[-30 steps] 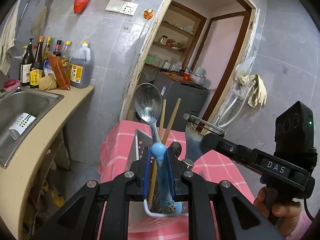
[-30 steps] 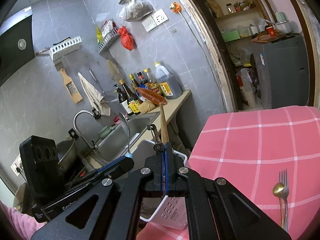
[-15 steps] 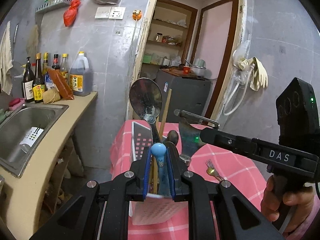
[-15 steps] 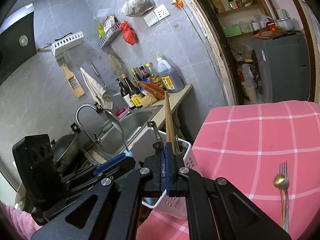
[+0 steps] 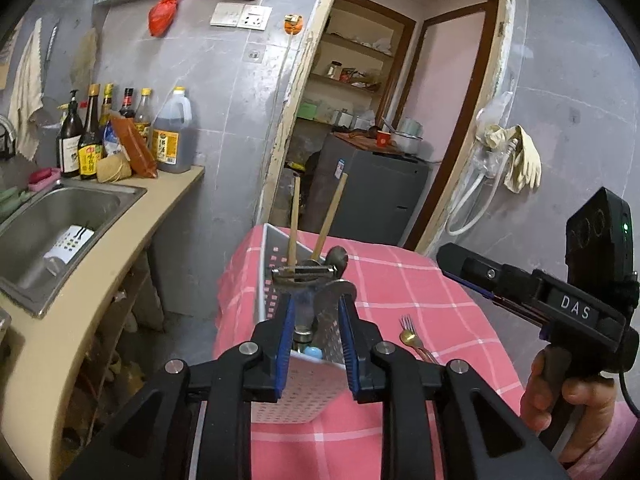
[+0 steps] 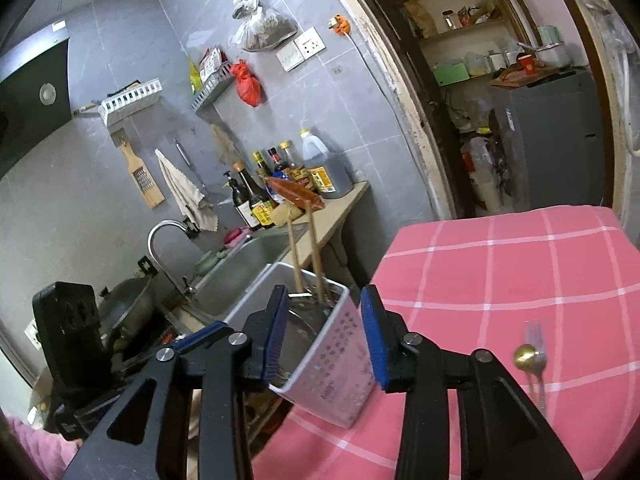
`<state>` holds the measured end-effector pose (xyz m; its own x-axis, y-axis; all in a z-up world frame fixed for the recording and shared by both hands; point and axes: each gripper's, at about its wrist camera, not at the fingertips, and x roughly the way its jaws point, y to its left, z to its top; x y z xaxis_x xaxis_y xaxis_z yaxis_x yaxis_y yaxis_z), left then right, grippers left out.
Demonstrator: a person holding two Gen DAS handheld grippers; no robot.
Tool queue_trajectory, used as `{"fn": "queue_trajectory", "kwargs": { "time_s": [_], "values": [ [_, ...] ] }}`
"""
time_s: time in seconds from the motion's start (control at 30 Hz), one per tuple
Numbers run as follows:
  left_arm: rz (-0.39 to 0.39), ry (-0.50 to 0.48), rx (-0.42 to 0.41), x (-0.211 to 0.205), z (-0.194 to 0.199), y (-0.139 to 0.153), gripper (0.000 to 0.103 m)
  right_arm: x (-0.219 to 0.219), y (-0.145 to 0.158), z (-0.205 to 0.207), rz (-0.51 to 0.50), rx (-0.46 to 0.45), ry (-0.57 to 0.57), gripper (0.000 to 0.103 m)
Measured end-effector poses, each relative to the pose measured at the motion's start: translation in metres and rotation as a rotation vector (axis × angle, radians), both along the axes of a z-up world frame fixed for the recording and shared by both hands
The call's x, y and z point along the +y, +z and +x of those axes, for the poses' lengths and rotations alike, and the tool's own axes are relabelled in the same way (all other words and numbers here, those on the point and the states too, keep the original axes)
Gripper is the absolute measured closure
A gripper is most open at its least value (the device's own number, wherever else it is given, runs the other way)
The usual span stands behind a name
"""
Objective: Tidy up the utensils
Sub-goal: 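Open both tools to drop the blue spoon and peeler into the basket, then move both tools back over the steel fork and gold spoon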
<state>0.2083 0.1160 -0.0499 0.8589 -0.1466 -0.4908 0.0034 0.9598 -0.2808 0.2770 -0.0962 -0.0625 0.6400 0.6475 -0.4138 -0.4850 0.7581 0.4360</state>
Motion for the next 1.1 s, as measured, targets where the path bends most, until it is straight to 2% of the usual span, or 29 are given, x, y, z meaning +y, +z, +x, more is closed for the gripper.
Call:
{"fn": "queue_trajectory", "kwargs": {
  "time_s": [0.1,0.2,0.33,0.53,0.63,0.7,0.77,0.87,1.1],
  "values": [
    [-0.014,0.024,0.002,-0.001,-0.005,-0.002,0.081,-0.002,-0.001,-0.003,-0.034,-0.008,0.007,0.061],
    [-0.022,0.049,-0.015,-0.002,-0.012,0.000,0.075,-0.001,0.000,-0.006,-0.069,-0.026,0.015,0.052],
    [-0.021,0.076,-0.041,-0.004,-0.016,0.005,0.057,-0.004,0.003,-0.010,-0.065,-0.038,0.014,0.043],
    [-0.020,0.117,-0.054,0.001,-0.017,0.011,0.048,-0.018,0.010,-0.017,-0.058,-0.070,-0.025,0.028],
    [-0.014,0.134,-0.062,0.001,-0.017,0.015,0.038,-0.028,0.015,-0.018,-0.055,-0.086,-0.047,0.024],
    [-0.010,0.144,-0.071,-0.001,-0.018,0.018,0.033,-0.036,0.018,-0.019,-0.062,-0.097,-0.064,0.018],
    [-0.002,0.155,-0.079,-0.004,-0.018,0.021,0.022,-0.044,0.023,-0.020,-0.064,-0.113,-0.083,0.010],
    [-0.006,0.170,-0.106,-0.010,-0.019,0.025,0.010,-0.057,0.030,-0.021,-0.068,-0.133,-0.116,0.005],
    [0.016,0.175,-0.134,-0.034,-0.015,0.032,0.003,-0.092,0.041,-0.023,-0.082,-0.166,-0.200,0.001]
  ]
}}
